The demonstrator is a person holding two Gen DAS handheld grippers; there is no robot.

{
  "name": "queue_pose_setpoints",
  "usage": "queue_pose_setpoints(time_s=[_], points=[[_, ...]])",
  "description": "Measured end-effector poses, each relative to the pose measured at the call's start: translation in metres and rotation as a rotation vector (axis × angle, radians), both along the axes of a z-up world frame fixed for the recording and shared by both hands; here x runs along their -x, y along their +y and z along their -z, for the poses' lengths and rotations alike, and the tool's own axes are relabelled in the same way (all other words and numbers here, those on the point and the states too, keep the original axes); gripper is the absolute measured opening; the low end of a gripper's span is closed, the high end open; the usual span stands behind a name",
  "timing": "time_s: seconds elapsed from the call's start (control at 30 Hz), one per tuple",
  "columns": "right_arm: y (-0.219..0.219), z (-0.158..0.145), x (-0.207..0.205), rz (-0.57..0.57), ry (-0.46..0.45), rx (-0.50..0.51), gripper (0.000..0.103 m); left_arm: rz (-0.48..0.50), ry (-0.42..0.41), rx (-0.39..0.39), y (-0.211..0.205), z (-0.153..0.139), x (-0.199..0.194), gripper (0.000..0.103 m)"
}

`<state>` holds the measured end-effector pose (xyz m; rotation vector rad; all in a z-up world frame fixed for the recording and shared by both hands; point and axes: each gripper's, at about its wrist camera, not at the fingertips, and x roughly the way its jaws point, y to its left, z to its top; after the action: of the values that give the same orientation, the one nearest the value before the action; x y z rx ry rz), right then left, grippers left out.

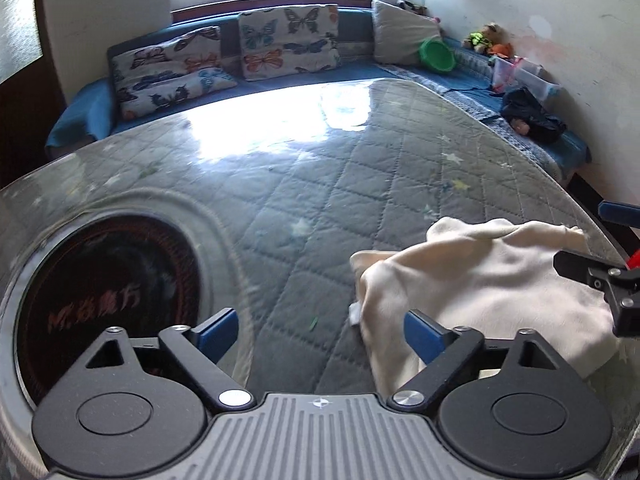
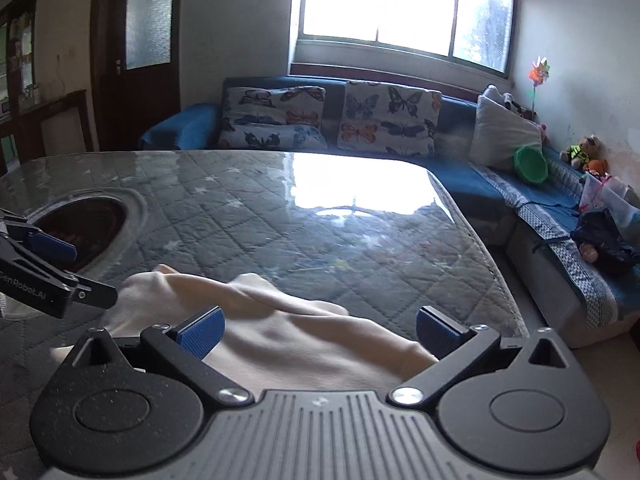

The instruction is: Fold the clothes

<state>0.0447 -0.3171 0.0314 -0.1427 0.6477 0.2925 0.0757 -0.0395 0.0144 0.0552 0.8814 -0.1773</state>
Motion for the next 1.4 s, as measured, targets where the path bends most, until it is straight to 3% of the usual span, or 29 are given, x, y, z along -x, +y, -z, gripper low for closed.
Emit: queue_pose_setpoints(time_s=[0.2,0.33,0.43,0.47,0.63,0.7,0.77,0.83,0.87,0.93,1.2,1.23,1.3,1.33,1.4], points=[[-0.018,0.009,-0.023,0.037,0.056,-0.011,0.095,0.041,0.027,0.016,-0.007,0.011,-0.016,0.069],[-0.026,0.018,-0.035,0.046,0.092,-0.019,0.089,0.075,0.04,0.035,-0.011,0.017,-0.023,0.05],[-0.026,0.025,-0.041,0.044,0.122,-0.014,0.078,0.119,0.032,0.056,-0.014,0.017,-0.023,0.028],[-0.026,0.027,-0.043,0.043,0.131,-0.013,0.07,0.133,0.029,0.062,-0.015,0.016,-0.023,0.022],[-0.029,0.034,-0.047,0.043,0.143,-0.016,0.055,0.152,0.02,0.063,-0.018,0.014,-0.027,0.021],[-0.031,0.034,-0.049,0.046,0.147,-0.015,0.044,0.153,0.023,0.071,-0.018,0.015,-0.029,0.021],[-0.032,0.031,-0.05,0.052,0.145,-0.013,0.03,0.161,0.017,0.068,-0.019,0.014,-0.029,0.01],[-0.033,0.029,-0.05,0.054,0.139,-0.014,0.021,0.168,0.006,0.066,-0.02,0.011,-0.029,0.006],[-0.034,0.027,-0.05,0.055,0.135,-0.015,0.011,0.169,-0.001,0.066,-0.021,0.009,-0.029,0.006],[-0.036,0.022,-0.05,0.063,0.116,-0.018,0.003,0.166,-0.022,0.067,-0.02,0.003,-0.029,0.006],[-0.029,-0.007,-0.053,0.031,0.047,-0.04,0.004,0.159,-0.125,0.099,-0.016,-0.033,-0.029,0.005],[-0.027,-0.007,-0.052,0.023,0.046,-0.034,0.009,0.161,-0.135,0.105,-0.016,-0.037,-0.028,0.005],[-0.026,-0.002,-0.053,-0.004,0.071,-0.035,0.029,0.171,-0.153,0.114,-0.016,-0.043,-0.025,0.005],[-0.025,0.001,-0.053,-0.017,0.084,-0.033,0.048,0.177,-0.161,0.116,-0.016,-0.046,-0.024,0.005],[-0.022,0.009,-0.053,-0.045,0.103,-0.017,0.049,0.188,-0.171,0.119,-0.017,-0.05,-0.021,0.005]])
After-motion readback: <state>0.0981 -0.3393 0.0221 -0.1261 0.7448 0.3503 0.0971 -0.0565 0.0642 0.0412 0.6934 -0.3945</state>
